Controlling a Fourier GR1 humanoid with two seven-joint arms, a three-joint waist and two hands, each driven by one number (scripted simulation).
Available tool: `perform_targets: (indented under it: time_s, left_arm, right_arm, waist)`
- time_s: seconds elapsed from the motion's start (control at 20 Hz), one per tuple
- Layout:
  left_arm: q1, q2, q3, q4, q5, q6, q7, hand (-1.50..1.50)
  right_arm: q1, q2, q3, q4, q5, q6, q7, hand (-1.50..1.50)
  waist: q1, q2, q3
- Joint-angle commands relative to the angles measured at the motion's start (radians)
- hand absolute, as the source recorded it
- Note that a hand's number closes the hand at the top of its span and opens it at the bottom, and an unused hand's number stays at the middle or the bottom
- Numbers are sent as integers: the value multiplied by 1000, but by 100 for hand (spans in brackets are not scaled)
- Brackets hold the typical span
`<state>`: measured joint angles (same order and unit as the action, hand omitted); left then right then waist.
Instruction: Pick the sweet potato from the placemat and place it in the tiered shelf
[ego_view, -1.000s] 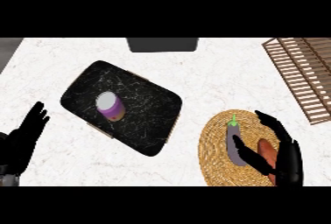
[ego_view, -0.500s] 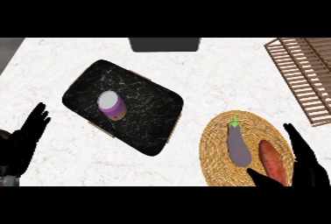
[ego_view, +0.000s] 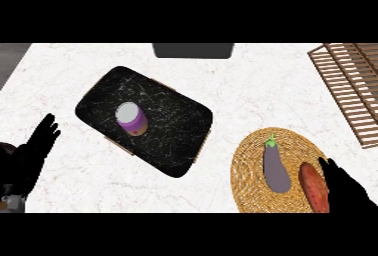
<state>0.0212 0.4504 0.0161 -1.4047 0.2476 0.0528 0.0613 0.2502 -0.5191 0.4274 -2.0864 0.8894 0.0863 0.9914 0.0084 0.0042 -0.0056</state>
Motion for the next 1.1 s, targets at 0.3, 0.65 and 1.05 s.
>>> perform_targets:
  time_s: [0.3, 0.65, 1.05]
  left_arm:
    - [-35, -4, 23, 32, -18, -19, -1, 0]
    - [-53, -54, -2, 16, -60, 10, 45, 0]
    - [9, -71, 52, 40, -81, -37, -41, 0]
  right_arm:
    - [-163, -19, -74, 30, -125, 375, 135, -150]
    - [-201, 30, -95, 89, -93, 424, 119, -150]
    - [-107, 34, -142, 259, 33, 258, -106, -150]
  waist:
    - [-4, -2, 5]
    - [-7, -4, 5]
    - [-10, -5, 6]
